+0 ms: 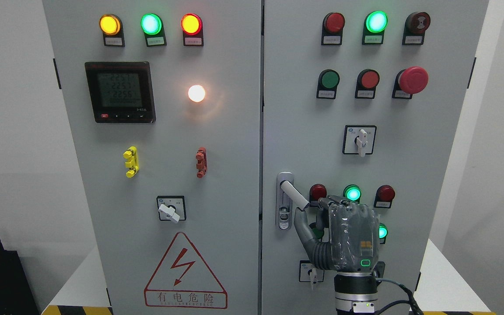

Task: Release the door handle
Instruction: 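Rotate the gripped handle from upright to sideways with the right hand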

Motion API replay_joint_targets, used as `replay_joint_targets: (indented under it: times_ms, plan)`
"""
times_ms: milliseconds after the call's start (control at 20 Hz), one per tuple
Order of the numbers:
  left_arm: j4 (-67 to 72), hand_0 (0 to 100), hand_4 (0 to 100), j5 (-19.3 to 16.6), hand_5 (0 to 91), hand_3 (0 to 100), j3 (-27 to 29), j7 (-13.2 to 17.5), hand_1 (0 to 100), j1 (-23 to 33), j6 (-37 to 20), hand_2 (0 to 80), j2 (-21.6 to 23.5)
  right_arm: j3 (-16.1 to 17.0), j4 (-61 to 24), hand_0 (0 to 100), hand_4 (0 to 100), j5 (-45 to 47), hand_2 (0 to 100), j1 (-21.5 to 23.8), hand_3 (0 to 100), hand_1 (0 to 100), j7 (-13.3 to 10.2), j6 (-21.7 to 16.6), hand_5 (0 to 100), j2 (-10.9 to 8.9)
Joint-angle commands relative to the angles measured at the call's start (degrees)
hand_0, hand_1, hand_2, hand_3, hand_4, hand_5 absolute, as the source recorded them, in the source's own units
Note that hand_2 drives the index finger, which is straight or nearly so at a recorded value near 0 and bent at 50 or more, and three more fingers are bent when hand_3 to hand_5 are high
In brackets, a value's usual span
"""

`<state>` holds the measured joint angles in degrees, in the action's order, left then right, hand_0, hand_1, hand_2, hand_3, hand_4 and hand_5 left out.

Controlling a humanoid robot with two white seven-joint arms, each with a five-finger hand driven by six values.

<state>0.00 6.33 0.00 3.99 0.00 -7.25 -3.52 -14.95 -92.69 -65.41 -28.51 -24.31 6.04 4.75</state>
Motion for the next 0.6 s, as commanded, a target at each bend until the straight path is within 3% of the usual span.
replay_joint_targets:
  times_ms: [0, 551]
  plan:
    - [-0.53, 12, 0, 0.00, 0.0, 0, -0.62, -0.03, 39, -1.76, 0.05, 0.0, 0.00, 0.62, 0.05, 49, 100, 0.02, 97, -0.23, 100, 63, -0.03, -0.06, 100, 0.00]
    - [-0.53, 12, 0, 0.00, 0.0, 0, -0.62, -0.03, 39, -1.76, 0.05, 0.0, 0.00, 0.62, 0.05, 50, 100, 0.02, 97, -1.20, 100, 61, -0.29, -0.15, 100, -0.09]
